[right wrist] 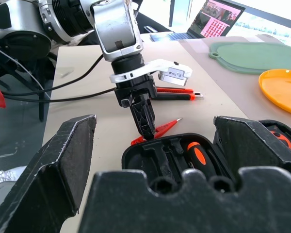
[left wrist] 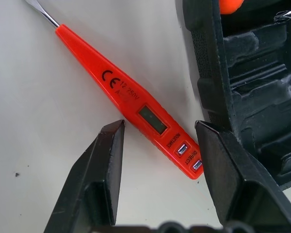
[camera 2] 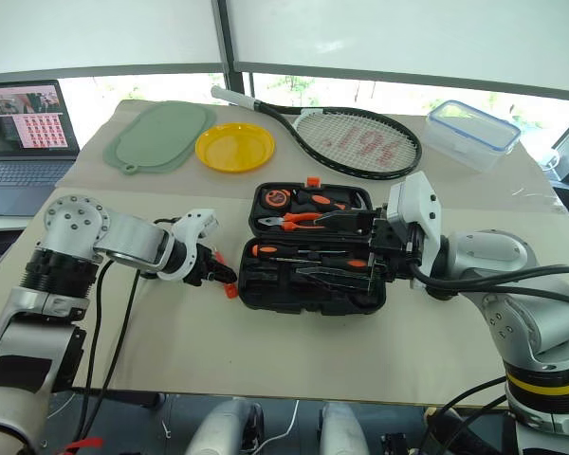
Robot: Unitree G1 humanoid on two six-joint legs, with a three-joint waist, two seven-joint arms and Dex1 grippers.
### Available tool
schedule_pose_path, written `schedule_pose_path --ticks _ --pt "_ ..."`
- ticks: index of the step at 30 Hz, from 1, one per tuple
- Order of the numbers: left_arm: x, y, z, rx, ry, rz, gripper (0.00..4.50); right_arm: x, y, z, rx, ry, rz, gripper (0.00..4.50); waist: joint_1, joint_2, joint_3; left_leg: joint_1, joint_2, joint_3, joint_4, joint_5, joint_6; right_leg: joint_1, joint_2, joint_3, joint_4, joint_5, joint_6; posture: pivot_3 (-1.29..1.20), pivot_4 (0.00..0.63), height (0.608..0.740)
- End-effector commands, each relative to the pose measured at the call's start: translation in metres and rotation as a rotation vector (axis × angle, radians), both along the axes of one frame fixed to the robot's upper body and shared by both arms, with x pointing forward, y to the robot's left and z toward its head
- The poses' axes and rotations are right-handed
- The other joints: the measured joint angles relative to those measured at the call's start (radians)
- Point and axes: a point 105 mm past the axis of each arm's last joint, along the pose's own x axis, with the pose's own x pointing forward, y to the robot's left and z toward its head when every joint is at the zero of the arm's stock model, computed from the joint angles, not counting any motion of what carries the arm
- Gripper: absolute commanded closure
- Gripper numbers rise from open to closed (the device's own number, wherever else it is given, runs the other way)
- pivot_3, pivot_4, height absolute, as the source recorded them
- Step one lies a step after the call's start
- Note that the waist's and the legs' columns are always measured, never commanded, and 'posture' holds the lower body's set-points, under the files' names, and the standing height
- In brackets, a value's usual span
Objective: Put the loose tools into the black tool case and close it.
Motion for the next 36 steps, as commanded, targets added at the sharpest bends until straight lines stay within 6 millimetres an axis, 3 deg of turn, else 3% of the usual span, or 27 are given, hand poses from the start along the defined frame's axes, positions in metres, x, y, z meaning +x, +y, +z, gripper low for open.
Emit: schedule_pose_path --ticks 1,2,6,11,21,27,30,34,36 --pt "-0.014 0.004 -0.032 0.048 0.133 -0.012 2.52 -0.007 0.004 0.010 0.016 -0.062 0.028 0.00 0.000 0.000 0.000 0.000 0.000 0.000 0.000 0.000 0.000 0.000 0.000 0.000 0.000 0.000 0.000 0.00 0.150 0.738" --pt "-0.014 0.005 -0.033 0.050 0.138 -0.009 2.70 -0.007 0.005 0.010 0.017 -0.061 0.029 0.00 0.000 0.000 0.000 0.000 0.000 0.000 0.000 0.000 0.000 0.000 0.000 0.000 0.000 0.000 0.000 0.00 0.150 0.738" --pt "-0.015 0.006 -0.035 0.053 0.144 -0.005 4.10 -0.007 0.006 0.010 0.020 -0.060 0.031 0.00 0.000 0.000 0.000 0.000 0.000 0.000 0.000 0.000 0.000 0.000 0.000 0.000 0.000 0.000 0.000 0.00 0.150 0.738" --pt "-0.013 0.013 -0.033 0.064 0.139 0.010 4.11 -0.006 0.005 0.010 0.021 -0.060 0.029 0.00 -0.001 0.000 0.000 0.000 0.000 0.000 0.000 0.000 0.000 0.000 0.000 0.000 0.000 0.000 0.000 0.00 0.150 0.738" --pt "-0.011 0.068 0.003 0.188 -0.092 -0.066 4.11 -0.007 -0.010 0.002 -0.052 -0.021 -0.011 0.00 -0.034 -0.001 0.001 0.000 0.001 0.002 -0.005 0.002 -0.004 -0.004 0.004 0.001 0.001 -0.002 -0.004 0.00 0.150 0.738" --pt "-0.012 0.065 0.043 -0.035 -0.227 -0.336 4.11 -0.010 -0.016 0.001 -0.054 0.002 -0.033 0.00 -0.020 -0.002 0.001 0.002 0.002 0.005 -0.015 0.007 -0.011 -0.006 0.006 -0.003 0.000 -0.005 -0.010 0.00 0.150 0.738" --pt "-0.008 0.052 0.062 -0.076 -0.286 -0.506 4.11 -0.010 -0.017 -0.001 -0.054 0.009 -0.039 0.00 0.001 -0.003 0.002 -0.001 0.002 0.006 -0.013 0.007 -0.011 -0.007 0.006 -0.006 0.000 -0.006 -0.010 0.00 0.150 0.738" --pt "-0.004 0.029 0.070 -0.077 -0.293 -0.718 4.11 -0.008 -0.017 -0.002 -0.051 0.010 -0.048 0.00 0.012 -0.004 0.002 -0.004 0.001 0.006 -0.010 0.005 -0.007 -0.006 0.005 -0.006 -0.002 -0.006 -0.008 0.00 0.150 0.738" --pt "-0.004 0.026 0.065 -0.032 -0.255 -0.797 4.11 -0.008 -0.016 -0.002 -0.047 0.008 -0.054 0.00 0.012 -0.004 0.002 -0.006 0.001 0.006 -0.008 0.004 -0.005 -0.006 0.005 -0.006 -0.002 -0.006 -0.007 0.00 0.150 0.738"
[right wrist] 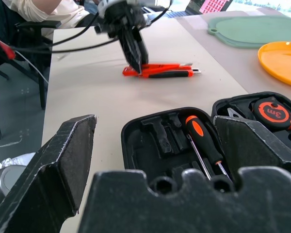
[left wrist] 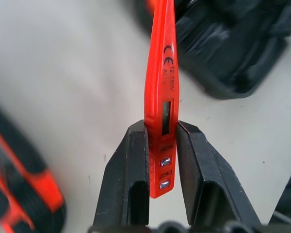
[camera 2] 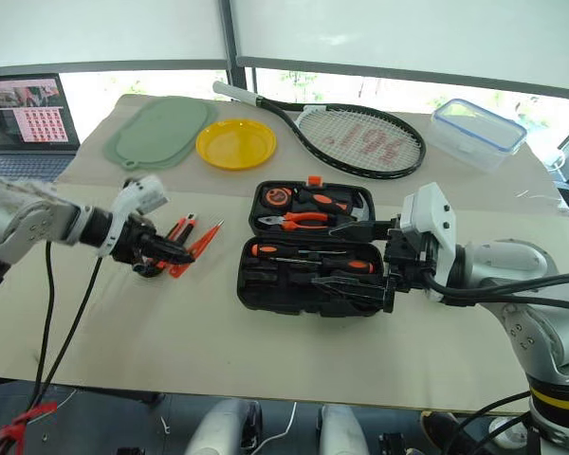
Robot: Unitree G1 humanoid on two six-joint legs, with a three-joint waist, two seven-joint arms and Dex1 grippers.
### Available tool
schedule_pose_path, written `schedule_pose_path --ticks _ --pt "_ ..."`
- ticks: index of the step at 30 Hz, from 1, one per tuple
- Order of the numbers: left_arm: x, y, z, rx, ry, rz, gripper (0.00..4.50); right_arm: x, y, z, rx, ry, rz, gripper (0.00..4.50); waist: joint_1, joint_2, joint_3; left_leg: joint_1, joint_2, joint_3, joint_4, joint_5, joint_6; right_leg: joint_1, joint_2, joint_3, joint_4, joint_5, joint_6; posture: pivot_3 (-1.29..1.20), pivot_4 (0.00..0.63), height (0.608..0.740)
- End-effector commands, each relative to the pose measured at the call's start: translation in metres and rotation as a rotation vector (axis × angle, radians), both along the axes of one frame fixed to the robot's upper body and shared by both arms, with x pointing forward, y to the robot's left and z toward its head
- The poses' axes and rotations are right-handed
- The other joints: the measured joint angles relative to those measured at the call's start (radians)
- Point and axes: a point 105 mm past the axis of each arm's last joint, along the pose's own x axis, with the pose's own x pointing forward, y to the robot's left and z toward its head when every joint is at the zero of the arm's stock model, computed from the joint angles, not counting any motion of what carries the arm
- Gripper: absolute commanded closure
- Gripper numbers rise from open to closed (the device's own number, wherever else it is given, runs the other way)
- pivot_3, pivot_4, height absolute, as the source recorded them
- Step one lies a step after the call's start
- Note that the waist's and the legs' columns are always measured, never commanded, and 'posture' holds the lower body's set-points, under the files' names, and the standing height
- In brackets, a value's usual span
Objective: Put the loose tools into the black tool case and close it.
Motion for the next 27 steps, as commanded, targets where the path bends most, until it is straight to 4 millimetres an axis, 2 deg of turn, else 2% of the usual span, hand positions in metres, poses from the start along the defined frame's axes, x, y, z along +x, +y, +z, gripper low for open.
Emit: schedule_pose_path --ticks 1,2,4,7,13,14,16,17,18,21,24,27 --pt "-0.002 -0.004 -0.008 0.125 0.018 -0.154 4.11 -0.002 0.001 0.009 0.006 -0.043 -0.012 0.00 -0.002 0.000 0.000 -0.002 0.000 -0.001 0.001 0.000 0.001 -0.001 0.000 0.000 0.000 0.000 0.000 0.00 0.150 0.738" --pt "-0.003 -0.001 -0.012 0.159 0.026 -0.171 4.11 -0.002 0.001 0.009 0.010 -0.044 -0.016 0.00 -0.003 0.000 0.000 -0.003 0.000 -0.001 0.003 -0.001 0.001 -0.001 0.000 0.000 0.000 0.000 0.001 0.00 0.150 0.738" --pt "-0.002 0.017 -0.024 0.237 0.076 -0.144 4.11 -0.003 0.000 0.008 0.009 -0.044 -0.029 0.00 -0.016 0.000 0.000 -0.003 0.001 -0.002 0.004 -0.001 0.002 -0.002 0.001 0.001 0.000 0.000 0.002 0.00 0.150 0.738" --pt "-0.001 0.035 -0.030 0.296 0.103 -0.124 4.11 -0.004 -0.001 0.006 0.009 -0.040 -0.041 0.00 -0.020 0.000 0.000 -0.004 0.002 -0.006 0.006 -0.002 0.004 -0.003 0.001 0.002 0.001 -0.001 0.002 0.00 0.150 0.738" --pt "0.000 0.053 -0.043 0.378 0.121 -0.120 4.11 -0.005 0.000 0.003 0.012 -0.033 -0.049 0.00 -0.014 -0.001 0.001 -0.005 0.001 -0.007 0.009 -0.004 0.006 -0.002 0.000 0.002 0.002 -0.001 0.004 0.00 0.150 0.738" --pt "0.001 0.054 -0.045 0.389 0.119 -0.119 3.11 -0.005 0.000 0.003 0.013 -0.033 -0.050 0.00 -0.013 -0.001 0.001 -0.005 0.001 -0.007 0.009 -0.004 0.007 -0.002 -0.001 0.002 0.002 -0.001 0.005 0.00 0.150 0.738" --pt "0.003 0.055 -0.048 0.405 0.092 -0.127 2.46 -0.004 0.001 0.004 0.018 -0.034 -0.049 0.00 -0.012 -0.001 0.001 -0.006 0.001 -0.007 0.010 -0.004 0.007 -0.002 -0.001 0.001 0.002 -0.001 0.005 0.00 0.150 0.738" --pt "0.005 0.053 -0.045 0.401 0.070 -0.123 2.28 -0.004 0.001 0.004 0.020 -0.034 -0.049 0.00 -0.010 -0.001 0.001 -0.006 0.001 -0.007 0.010 -0.005 0.008 -0.002 -0.002 0.001 0.002 -0.001 0.006 0.00 0.150 0.738" --pt "0.007 0.051 -0.041 0.396 0.047 -0.118 1.81 -0.004 0.001 0.004 0.022 -0.033 -0.049 0.00 -0.009 -0.001 0.001 -0.006 0.001 -0.008 0.011 -0.005 0.008 -0.001 -0.002 0.001 0.002 0.000 0.006 0.00 0.150 0.738" --pt "0.012 0.049 -0.028 0.399 -0.043 -0.116 0.79 -0.005 0.001 0.004 0.025 -0.027 -0.048 0.00 -0.011 -0.002 0.001 -0.006 0.001 -0.008 0.011 -0.005 0.008 -0.001 -0.002 0.001 0.002 0.000 0.006 0.00 0.150 0.738" --pt "0.011 0.047 -0.023 0.406 -0.061 -0.070 0.79 -0.005 0.000 0.003 0.027 -0.021 -0.048 0.00 -0.015 -0.002 0.001 -0.006 0.002 -0.009 0.011 -0.005 0.008 -0.001 -0.002 0.001 0.002 0.000 0.006 0.00 0.150 0.738" --pt "0.006 0.046 -0.027 0.423 -0.031 -0.020 0.79 -0.005 0.001 0.002 0.029 -0.019 -0.046 0.00 -0.016 -0.002 0.001 -0.005 0.001 -0.009 0.011 -0.005 0.008 -0.001 -0.001 0.001 0.002 0.000 0.006 0.00 0.150 0.738"
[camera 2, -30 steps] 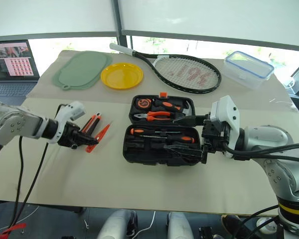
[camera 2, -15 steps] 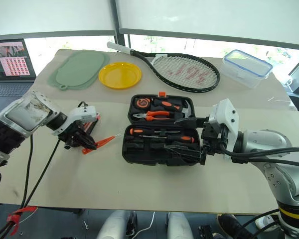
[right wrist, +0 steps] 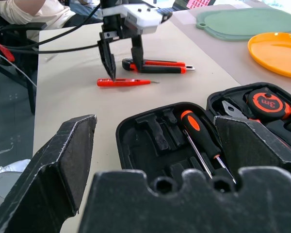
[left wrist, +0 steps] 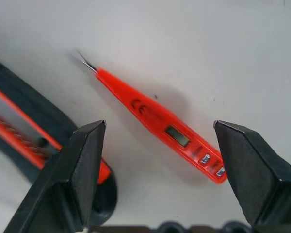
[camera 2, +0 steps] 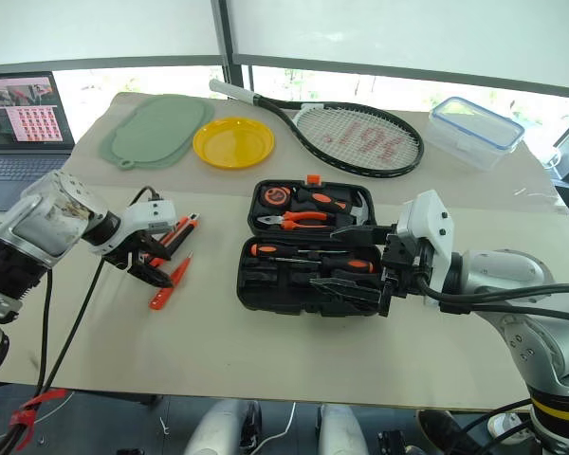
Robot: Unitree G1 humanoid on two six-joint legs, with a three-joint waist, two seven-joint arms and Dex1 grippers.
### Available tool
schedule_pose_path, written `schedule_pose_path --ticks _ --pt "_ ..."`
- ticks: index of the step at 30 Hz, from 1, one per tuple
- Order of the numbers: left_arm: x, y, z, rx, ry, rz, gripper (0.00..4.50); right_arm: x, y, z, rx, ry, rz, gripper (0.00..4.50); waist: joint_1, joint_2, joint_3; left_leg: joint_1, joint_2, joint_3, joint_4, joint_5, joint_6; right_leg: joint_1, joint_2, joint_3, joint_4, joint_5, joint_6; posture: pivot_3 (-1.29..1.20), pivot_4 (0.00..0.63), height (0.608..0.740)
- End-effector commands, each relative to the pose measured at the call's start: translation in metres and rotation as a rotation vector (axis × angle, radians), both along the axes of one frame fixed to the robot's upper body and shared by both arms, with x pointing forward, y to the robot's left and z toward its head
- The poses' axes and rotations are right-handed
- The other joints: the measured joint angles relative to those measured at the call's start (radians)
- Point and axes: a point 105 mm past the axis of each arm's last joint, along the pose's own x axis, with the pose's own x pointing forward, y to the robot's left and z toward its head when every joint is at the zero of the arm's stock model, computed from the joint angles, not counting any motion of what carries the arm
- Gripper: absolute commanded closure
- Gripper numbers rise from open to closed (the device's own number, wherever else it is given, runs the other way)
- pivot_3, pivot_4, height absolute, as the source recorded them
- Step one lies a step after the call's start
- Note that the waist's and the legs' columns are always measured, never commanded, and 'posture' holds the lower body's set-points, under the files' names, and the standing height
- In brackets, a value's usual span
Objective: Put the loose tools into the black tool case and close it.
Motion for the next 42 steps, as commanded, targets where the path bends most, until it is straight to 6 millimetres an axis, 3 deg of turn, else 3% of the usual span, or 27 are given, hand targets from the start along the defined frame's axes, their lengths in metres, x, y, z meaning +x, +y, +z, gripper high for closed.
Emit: schedule_pose_path --ticks 1,12,15,22,26,32,34,37,42 --pt "-0.006 0.001 0.000 0.030 -0.008 0.075 0.79 -0.001 0.000 0.008 0.010 -0.036 -0.001 0.00 0.000 0.000 0.000 0.000 0.000 0.000 0.000 0.000 0.000 0.000 0.000 0.000 0.000 0.000 0.000 0.00 0.150 0.738" --pt "-0.018 -0.015 -0.025 0.014 0.071 0.219 0.79 0.000 0.007 0.005 0.023 -0.044 0.012 0.00 0.001 0.000 0.000 0.000 0.000 0.000 0.001 0.000 0.000 0.001 0.000 0.000 0.000 0.000 0.001 0.00 0.150 0.738" --pt "-0.023 -0.017 -0.030 0.015 0.097 0.218 1.51 0.000 0.008 0.005 0.024 -0.045 0.014 0.00 0.000 0.000 0.000 0.001 0.000 0.000 0.000 0.000 0.000 0.001 0.001 0.001 0.001 0.000 0.001 0.00 0.150 0.738" --pt "-0.027 -0.015 -0.037 0.020 0.108 0.219 4.02 -0.001 0.007 0.006 0.022 -0.049 0.011 0.00 0.000 0.000 0.000 0.002 0.000 0.000 0.000 0.000 0.000 0.001 0.000 0.001 0.001 0.000 0.001 0.00 0.150 0.738" --pt "-0.016 -0.015 -0.026 -0.016 0.025 0.194 4.08 -0.002 0.004 0.004 -0.001 -0.044 0.006 0.00 0.002 0.000 0.000 0.002 0.000 0.000 0.000 0.000 0.000 0.001 0.000 0.001 0.001 0.000 0.001 0.00 0.150 0.738" --pt "0.015 -0.028 0.023 -0.167 -0.277 -0.054 4.08 -0.007 -0.003 0.001 -0.034 -0.018 0.002 0.00 0.006 0.000 0.000 0.001 0.000 0.000 0.002 0.000 0.000 0.001 0.000 0.001 0.001 0.000 0.001 0.00 0.150 0.738" --pt "0.020 -0.035 0.034 -0.230 -0.296 -0.085 4.08 -0.008 -0.004 0.001 -0.037 -0.013 0.002 0.00 0.008 0.000 0.000 0.001 0.000 0.000 0.002 0.000 0.000 0.001 0.000 0.001 0.001 0.000 0.000 0.00 0.150 0.738" --pt "0.016 -0.053 0.046 -0.277 -0.288 -0.269 4.08 -0.008 -0.003 0.002 -0.036 -0.011 -0.003 0.00 0.008 0.000 0.000 0.001 -0.002 0.000 0.002 0.000 0.000 0.002 0.000 0.000 0.001 0.000 0.001 0.00 0.150 0.738" --pt "0.018 -0.084 0.049 -0.247 -0.233 -0.501 4.08 -0.009 -0.003 0.001 -0.033 -0.011 -0.016 0.00 0.013 0.000 0.000 0.001 -0.002 0.001 0.003 0.000 0.000 0.002 0.000 0.000 0.001 0.000 0.001 0.00 0.150 0.738"
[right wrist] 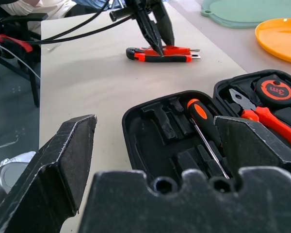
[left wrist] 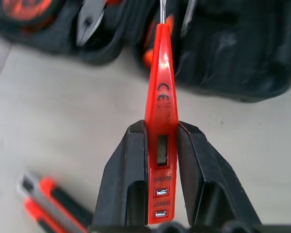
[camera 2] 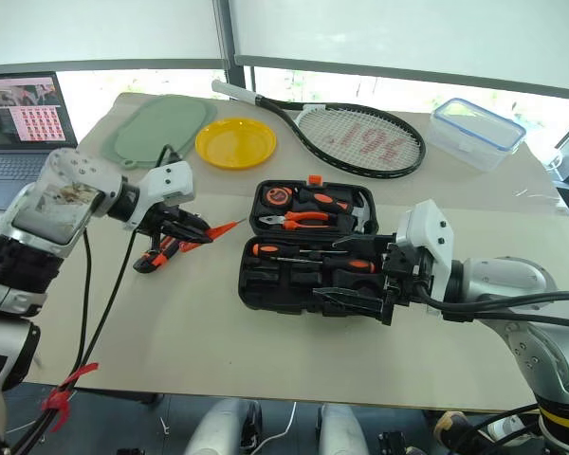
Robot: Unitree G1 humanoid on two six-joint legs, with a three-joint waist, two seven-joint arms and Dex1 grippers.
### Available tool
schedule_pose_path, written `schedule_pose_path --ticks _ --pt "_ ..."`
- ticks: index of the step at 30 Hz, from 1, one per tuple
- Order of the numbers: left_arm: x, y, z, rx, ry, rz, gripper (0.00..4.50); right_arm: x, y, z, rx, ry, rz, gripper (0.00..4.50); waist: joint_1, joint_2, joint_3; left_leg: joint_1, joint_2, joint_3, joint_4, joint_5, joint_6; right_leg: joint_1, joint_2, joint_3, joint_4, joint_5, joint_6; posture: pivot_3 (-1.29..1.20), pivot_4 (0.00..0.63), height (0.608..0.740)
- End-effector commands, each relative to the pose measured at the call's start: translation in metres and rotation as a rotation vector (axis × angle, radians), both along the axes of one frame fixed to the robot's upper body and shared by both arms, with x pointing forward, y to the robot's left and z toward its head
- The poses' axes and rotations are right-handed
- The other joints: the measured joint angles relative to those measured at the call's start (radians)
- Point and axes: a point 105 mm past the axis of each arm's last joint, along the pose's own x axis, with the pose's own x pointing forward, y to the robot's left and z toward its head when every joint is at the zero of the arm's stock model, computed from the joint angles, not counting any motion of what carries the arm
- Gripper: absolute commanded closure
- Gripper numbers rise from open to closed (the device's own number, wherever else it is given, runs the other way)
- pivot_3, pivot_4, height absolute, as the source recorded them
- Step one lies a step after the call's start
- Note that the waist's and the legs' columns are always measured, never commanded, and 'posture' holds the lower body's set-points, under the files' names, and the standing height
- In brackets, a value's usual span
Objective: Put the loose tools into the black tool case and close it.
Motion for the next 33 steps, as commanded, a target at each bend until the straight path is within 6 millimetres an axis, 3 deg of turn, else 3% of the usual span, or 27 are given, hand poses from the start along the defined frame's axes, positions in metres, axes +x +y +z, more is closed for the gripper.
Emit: schedule_pose_path --ticks 1,6,10,23,33 --pt "0.006 -0.025 0.006 0.050 -0.015 -0.143 4.08 -0.004 0.000 0.009 -0.001 -0.043 -0.007 0.00 0.006 0.000 0.000 0.000 0.000 0.000 0.001 0.000 0.000 0.000 0.000 0.000 0.000 0.000 0.000 0.00 0.150 0.738" --pt "0.014 -0.069 -0.005 0.100 0.006 -0.269 4.08 -0.005 -0.001 0.008 0.010 -0.057 -0.052 0.00 0.007 0.000 0.000 -0.002 0.000 0.000 0.003 -0.001 0.002 0.000 0.000 0.001 -0.001 0.001 0.002 0.00 0.150 0.738" --pt "0.012 -0.087 -0.013 0.123 0.063 -0.281 4.08 -0.010 -0.002 0.006 0.021 -0.053 -0.080 0.00 -0.003 0.000 0.000 -0.005 0.000 0.000 0.004 -0.002 0.003 -0.001 0.000 0.001 -0.001 0.001 0.003 0.00 0.150 0.738" --pt "0.010 -0.102 -0.046 0.224 0.152 -0.225 4.08 -0.014 -0.002 0.005 0.037 -0.046 -0.114 0.00 -0.008 0.000 0.000 -0.004 0.000 -0.002 0.005 -0.002 0.003 -0.001 0.000 0.001 -0.001 0.002 0.003 0.00 0.150 0.738" --pt "0.010 -0.115 -0.046 0.187 0.246 -0.135 4.08 -0.014 -0.003 0.004 0.041 -0.045 -0.123 0.00 -0.010 0.000 0.000 -0.005 0.000 -0.002 0.006 -0.002 0.004 -0.001 0.000 0.001 -0.001 0.002 0.003 0.00 0.150 0.738"
